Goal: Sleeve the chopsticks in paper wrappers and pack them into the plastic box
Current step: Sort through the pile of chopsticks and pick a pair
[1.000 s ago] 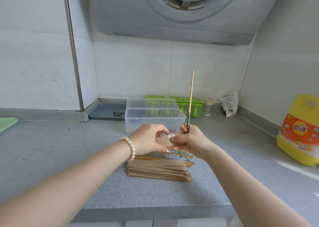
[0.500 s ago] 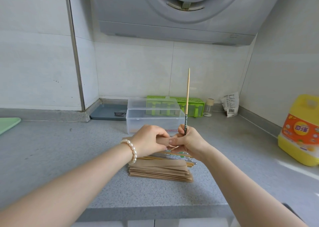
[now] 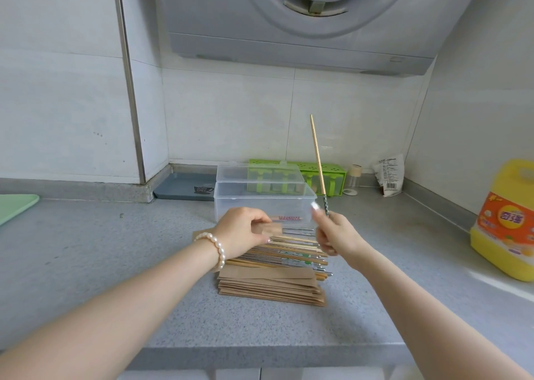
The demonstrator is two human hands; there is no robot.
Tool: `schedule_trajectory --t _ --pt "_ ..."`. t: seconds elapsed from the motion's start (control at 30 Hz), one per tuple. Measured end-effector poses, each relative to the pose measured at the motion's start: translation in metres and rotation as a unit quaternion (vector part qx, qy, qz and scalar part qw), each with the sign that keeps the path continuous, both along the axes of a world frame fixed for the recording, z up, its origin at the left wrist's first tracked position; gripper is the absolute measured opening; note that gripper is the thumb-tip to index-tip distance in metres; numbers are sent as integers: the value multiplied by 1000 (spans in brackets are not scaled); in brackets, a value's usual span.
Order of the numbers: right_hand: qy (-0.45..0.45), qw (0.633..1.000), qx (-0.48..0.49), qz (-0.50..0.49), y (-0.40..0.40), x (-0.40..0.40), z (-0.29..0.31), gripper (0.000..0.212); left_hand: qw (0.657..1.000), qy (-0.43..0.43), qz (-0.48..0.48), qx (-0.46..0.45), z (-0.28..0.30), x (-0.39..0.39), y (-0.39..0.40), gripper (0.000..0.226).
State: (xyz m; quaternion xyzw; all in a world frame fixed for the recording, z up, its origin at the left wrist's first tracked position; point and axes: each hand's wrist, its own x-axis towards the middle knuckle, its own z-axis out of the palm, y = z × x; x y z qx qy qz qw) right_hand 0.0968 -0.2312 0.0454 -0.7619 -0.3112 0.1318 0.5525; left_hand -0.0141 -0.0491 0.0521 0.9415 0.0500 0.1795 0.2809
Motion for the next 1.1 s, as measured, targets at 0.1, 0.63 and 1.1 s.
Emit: schedule_trajectory --t 0.1,0.63,1.1 --pt "-76 996 -38 -34 -16 14 -2 56 999 -10 38 -12 0 -1 12 32" --pt "-255 927 -201 -187 -55 41 -11 58 999 -16 37 -33 0 3 19 30" --pt "-249 925 -160 -236 -61 44 -6 57 999 -12 26 -25 -2 3 18 31"
